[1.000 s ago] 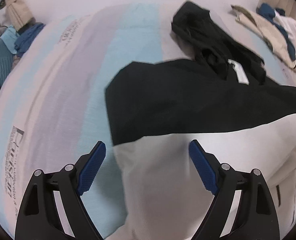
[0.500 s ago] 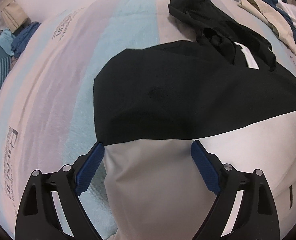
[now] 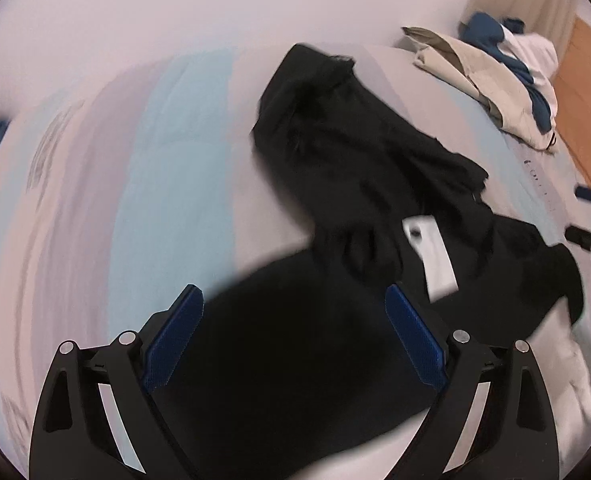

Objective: Fold large clothes

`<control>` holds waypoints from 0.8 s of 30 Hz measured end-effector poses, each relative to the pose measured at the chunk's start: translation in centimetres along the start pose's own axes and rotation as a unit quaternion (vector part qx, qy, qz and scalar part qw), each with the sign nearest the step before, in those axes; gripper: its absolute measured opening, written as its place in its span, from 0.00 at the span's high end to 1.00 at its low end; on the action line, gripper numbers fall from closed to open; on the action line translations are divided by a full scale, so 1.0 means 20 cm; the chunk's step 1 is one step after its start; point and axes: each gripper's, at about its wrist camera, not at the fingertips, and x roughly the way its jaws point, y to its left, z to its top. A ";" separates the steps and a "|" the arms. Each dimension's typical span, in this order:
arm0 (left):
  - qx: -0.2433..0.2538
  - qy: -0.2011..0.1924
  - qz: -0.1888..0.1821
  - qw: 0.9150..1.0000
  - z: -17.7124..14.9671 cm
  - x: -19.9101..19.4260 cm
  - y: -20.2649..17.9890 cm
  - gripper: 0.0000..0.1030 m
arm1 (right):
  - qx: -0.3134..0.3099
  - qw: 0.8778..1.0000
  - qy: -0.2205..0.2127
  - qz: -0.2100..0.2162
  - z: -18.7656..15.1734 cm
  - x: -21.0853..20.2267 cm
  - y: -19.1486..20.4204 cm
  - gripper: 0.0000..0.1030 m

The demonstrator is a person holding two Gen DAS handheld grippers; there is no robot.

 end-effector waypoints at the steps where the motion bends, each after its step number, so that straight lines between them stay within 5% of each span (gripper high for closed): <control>1: 0.008 -0.002 0.003 1.000 0.05 0.04 -0.03 0.12 | 0.005 1.000 0.013 -0.001 0.06 0.07 -0.01 0.08; 3: 0.007 -0.003 -0.003 1.000 0.17 0.13 -0.06 0.12 | 0.019 0.999 0.018 0.042 0.16 0.19 -0.06 0.08; 9: -0.025 0.024 -0.037 0.999 0.39 0.41 0.02 0.12 | 0.072 0.993 0.031 0.083 0.34 0.52 -0.14 0.08; 17: -0.105 0.047 -0.072 0.991 0.49 0.72 0.19 0.13 | 0.124 0.988 0.030 0.091 0.55 0.80 -0.26 0.08; 24: -0.095 0.067 -0.075 0.990 0.61 0.89 0.18 0.25 | 0.120 0.984 0.069 0.114 0.61 1.01 -0.19 0.20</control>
